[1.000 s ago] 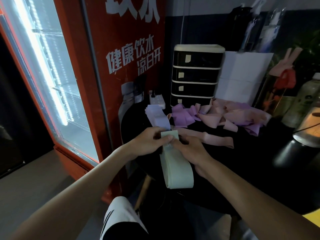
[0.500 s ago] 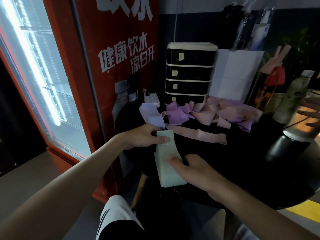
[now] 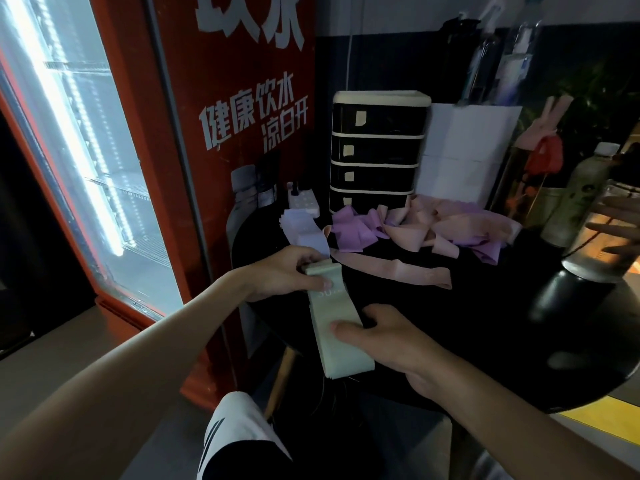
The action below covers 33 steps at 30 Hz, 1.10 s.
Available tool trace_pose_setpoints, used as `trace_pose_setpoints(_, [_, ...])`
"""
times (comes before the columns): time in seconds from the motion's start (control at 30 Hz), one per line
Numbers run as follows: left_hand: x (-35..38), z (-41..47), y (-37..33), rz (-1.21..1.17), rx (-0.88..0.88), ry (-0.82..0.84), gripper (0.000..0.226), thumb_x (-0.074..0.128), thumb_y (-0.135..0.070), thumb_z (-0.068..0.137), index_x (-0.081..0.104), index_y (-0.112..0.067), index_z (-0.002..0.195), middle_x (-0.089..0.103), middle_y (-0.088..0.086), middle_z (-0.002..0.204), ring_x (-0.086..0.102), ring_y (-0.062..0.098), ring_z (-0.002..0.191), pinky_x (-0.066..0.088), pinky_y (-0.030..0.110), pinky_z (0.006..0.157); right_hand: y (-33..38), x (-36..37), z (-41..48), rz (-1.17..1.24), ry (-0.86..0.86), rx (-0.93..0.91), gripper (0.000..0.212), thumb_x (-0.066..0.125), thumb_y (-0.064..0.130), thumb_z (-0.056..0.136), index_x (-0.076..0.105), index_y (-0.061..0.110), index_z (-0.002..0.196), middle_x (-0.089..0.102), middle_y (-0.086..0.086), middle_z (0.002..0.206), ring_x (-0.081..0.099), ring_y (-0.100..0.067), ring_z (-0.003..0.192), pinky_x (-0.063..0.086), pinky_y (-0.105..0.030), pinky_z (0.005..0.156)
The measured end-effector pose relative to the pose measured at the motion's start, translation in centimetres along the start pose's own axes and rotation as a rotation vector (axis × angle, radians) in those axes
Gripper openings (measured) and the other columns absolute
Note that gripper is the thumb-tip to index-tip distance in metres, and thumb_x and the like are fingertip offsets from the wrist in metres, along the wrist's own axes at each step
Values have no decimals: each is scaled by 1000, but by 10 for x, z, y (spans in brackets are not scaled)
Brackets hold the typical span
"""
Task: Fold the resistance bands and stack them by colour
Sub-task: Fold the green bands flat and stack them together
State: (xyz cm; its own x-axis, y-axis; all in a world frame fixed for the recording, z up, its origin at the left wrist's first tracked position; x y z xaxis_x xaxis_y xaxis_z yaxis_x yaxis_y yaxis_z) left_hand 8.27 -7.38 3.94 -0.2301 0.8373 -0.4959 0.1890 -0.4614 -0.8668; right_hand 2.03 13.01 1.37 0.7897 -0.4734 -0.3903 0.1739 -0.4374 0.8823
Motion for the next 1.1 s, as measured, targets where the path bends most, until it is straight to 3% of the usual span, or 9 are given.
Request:
trace_pose_setpoints(0.17, [0,-2,11,-72,8,-34,40,79,-18,82,63,-19,119,66,4,116,66,16,107,53,27,91,-3,3,1,-3,-47,-51,58,72,69,52,63,34,97,71,9,98,67,-16,97,55,-42,91])
trace_pose_setpoints(0.3, [-3,-5,15,-119,32,-35,41,81,-18,80,61,-25,116,62,-1,122,64,10,110,52,25,90,1,3,-7,73,0,-103,37,79,42,73,61,26,102,70,8,98,69,-9,89,58,-30,80])
trace_pose_setpoints(0.43, [-7,-8,19,-209,-22,13,65,80,-14,80,51,-23,137,56,-1,136,52,11,129,47,29,103,6,7,-12,101,13,-164,34,79,32,77,59,23,104,69,7,100,69,-6,86,56,-23,71])
trace_pose_setpoints(0.57, [-10,-20,19,-271,4,100,50,71,-7,85,57,-8,133,65,10,128,62,21,119,50,26,93,9,13,-8,81,-5,-195,45,81,42,66,59,27,102,63,2,111,68,-9,91,55,-22,70])
trace_pose_setpoints(0.67, [-14,-27,24,-327,-1,75,50,77,-9,82,59,-7,129,65,13,125,64,22,114,50,25,90,12,14,-5,107,25,-199,36,81,29,73,60,27,102,68,5,101,69,-6,85,53,-20,67])
trace_pose_setpoints(0.8, [-15,-33,25,-423,-17,40,51,77,-7,76,59,-9,124,64,13,111,66,18,99,52,23,82,11,19,-2,101,-2,-193,47,82,43,57,62,35,99,62,-2,112,67,-13,93,55,-24,69])
trace_pose_setpoints(0.93, [-18,-37,25,-462,-20,56,51,78,-3,78,57,-7,124,68,10,104,67,19,94,53,24,78,16,18,-3,116,30,-214,32,81,24,72,64,26,100,70,2,97,70,-11,83,57,-26,70])
trace_pose_setpoints(1.1, [-17,-39,22,-508,2,38,51,77,0,78,56,-7,124,66,14,105,67,21,94,54,25,78,18,20,-3,134,25,-250,31,75,17,76,58,24,100,69,2,99,69,-11,85,55,-27,71])
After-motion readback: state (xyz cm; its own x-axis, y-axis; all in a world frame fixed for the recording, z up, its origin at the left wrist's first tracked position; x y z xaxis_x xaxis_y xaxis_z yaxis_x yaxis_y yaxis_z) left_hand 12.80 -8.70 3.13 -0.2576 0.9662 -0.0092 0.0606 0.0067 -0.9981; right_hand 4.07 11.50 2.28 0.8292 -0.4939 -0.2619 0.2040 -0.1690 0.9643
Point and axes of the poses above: each hand's wrist, its own z-axis towards the middle knuckle, its own x-axis out of the palm, y = z × x, the point moved 2 cm from there along z, towards the middle knuckle
